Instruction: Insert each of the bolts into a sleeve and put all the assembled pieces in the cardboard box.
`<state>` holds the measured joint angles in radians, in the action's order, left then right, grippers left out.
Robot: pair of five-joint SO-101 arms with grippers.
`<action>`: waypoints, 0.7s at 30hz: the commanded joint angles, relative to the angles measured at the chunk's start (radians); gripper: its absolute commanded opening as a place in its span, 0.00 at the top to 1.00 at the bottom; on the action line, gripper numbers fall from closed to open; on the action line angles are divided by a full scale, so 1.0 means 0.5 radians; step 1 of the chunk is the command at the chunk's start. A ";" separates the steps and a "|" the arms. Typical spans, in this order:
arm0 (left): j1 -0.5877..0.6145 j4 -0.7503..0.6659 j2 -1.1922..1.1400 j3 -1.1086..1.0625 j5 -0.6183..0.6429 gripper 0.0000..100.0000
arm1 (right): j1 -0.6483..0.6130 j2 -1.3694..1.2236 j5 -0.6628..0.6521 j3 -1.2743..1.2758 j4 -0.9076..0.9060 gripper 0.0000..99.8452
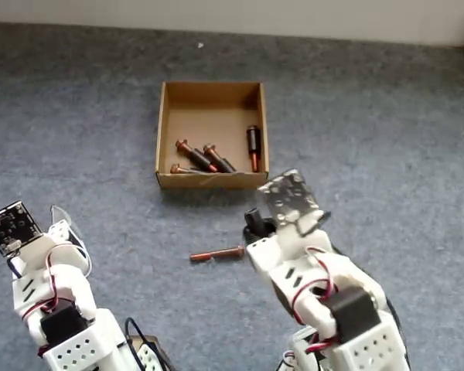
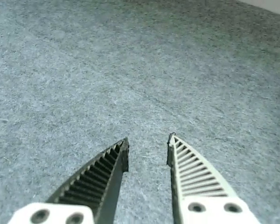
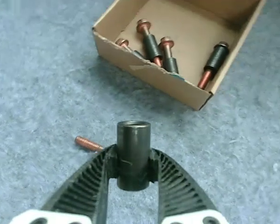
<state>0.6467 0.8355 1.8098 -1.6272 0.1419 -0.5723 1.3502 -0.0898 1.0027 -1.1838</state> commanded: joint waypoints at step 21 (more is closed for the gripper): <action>-0.876 0.359 -0.002 0.643 -0.466 0.84 | 0.858 0.486 0.626 1.017 1.023 1.00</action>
<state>0.3015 0.9766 1.8098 -1.4139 -0.0315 -0.1580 1.5789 0.1926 1.5136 -0.7265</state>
